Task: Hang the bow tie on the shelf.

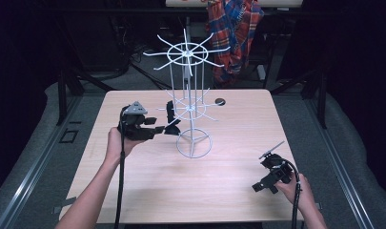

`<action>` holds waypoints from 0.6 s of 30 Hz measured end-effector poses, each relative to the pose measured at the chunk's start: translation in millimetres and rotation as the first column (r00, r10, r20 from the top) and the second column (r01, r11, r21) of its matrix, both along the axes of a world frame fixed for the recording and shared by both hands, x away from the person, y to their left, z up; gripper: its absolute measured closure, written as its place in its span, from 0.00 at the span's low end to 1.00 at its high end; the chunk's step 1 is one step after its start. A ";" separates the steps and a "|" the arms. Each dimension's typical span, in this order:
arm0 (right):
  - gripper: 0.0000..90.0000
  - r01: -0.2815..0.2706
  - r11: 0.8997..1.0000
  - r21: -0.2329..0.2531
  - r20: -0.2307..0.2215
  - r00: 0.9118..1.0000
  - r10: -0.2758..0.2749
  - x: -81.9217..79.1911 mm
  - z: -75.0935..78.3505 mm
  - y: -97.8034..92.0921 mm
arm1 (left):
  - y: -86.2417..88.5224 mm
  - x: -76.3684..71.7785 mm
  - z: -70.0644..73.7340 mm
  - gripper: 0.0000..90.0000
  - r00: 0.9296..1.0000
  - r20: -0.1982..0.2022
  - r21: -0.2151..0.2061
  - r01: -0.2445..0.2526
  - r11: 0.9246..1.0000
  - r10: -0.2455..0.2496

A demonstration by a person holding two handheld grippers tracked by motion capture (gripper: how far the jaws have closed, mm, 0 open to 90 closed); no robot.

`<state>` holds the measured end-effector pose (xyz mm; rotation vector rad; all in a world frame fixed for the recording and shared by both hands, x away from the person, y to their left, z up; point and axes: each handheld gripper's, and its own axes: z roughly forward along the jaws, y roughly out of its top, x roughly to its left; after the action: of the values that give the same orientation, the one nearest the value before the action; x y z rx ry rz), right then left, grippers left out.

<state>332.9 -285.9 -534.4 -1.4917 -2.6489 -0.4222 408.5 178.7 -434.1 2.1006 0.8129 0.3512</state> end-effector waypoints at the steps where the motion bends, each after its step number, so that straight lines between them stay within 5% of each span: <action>1: 0.08 -0.008 1.000 -0.013 0.001 1.000 0.008 0.2 0.5 -0.8 | 3.7 -0.2 0.5 0.51 1.000 -0.005 -0.002 -0.006 1.000 0.006; 4: 0.08 0.023 1.000 0.015 0.015 1.000 -0.024 -1.2 -1.0 -0.4 | 11.1 -2.1 1.5 0.45 1.000 0.005 -0.010 -0.027 1.000 0.028; 8: 0.08 -0.001 1.000 -0.001 0.005 1.000 0.001 0.3 1.4 -1.4 | 19.7 -8.5 0.9 0.36 0.999 -0.004 0.001 -0.050 0.999 0.050; 18: 0.08 0.023 0.999 0.023 0.014 1.000 -0.024 -0.8 1.1 -0.8 | 31.0 -19.5 -4.6 0.18 0.994 -0.063 0.039 -0.084 0.996 0.086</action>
<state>332.0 -286.7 -533.3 -1.5203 -2.6303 -0.4657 389.0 209.6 -438.7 2.1247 0.9421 0.3474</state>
